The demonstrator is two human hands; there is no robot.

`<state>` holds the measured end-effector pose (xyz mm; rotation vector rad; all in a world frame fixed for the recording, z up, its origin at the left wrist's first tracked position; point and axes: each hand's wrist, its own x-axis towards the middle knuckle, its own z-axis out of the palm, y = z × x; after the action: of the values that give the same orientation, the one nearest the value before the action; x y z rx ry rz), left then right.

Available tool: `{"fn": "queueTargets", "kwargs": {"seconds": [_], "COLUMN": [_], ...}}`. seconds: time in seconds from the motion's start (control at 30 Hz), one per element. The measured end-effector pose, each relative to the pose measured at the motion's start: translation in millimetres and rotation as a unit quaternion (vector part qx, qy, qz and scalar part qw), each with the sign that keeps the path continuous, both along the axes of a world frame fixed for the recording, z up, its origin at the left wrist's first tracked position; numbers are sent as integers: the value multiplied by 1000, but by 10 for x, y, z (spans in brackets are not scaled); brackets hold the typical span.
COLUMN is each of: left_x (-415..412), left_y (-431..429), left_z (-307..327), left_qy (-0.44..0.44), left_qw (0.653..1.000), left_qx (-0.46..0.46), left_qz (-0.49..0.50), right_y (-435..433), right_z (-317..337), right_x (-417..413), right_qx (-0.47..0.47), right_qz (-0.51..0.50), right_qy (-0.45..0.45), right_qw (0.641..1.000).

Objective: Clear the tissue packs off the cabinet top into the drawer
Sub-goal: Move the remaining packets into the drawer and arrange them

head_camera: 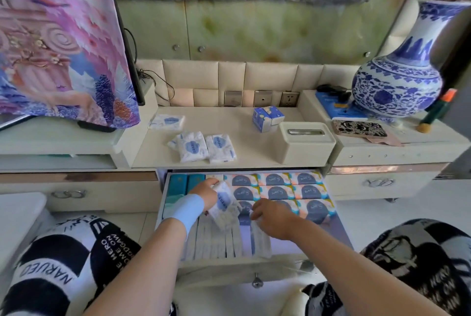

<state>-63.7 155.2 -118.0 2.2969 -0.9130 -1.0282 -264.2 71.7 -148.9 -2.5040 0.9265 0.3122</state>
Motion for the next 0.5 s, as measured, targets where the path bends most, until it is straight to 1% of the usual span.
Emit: {"fn": "queueTargets", "kwargs": {"seconds": [0.1,0.23,0.3,0.37,0.4,0.47,0.5], "left_x": [-28,-10,26,72,86,103,115], "left_y": [14,50,49,44,50,57,56], "left_z": [-62,-146,-150,-146,-143,-152,-171], "left_qy": [10,60,77,77,74,75,73], "left_qw": [1000,998,996,995,995,994,995], "left_qx": [6,2,-14,-23,-26,-32,-35], "left_qz": [-1,36,51,62,66,67,65], "right_y": [64,150,137,118,112,136,151], "right_z": [-129,-246,-222,-217,-239,-282,-310], "right_x": [29,72,148,220,244,259,263], "right_qx": [-21,-22,-28,-41,-26,27,39], "right_qz": [-31,-60,-72,-77,-98,-187,-222], "right_qy": [-24,-71,-68,-43,-40,-47,-26], "right_qw": [999,995,995,995,994,981,974]}}
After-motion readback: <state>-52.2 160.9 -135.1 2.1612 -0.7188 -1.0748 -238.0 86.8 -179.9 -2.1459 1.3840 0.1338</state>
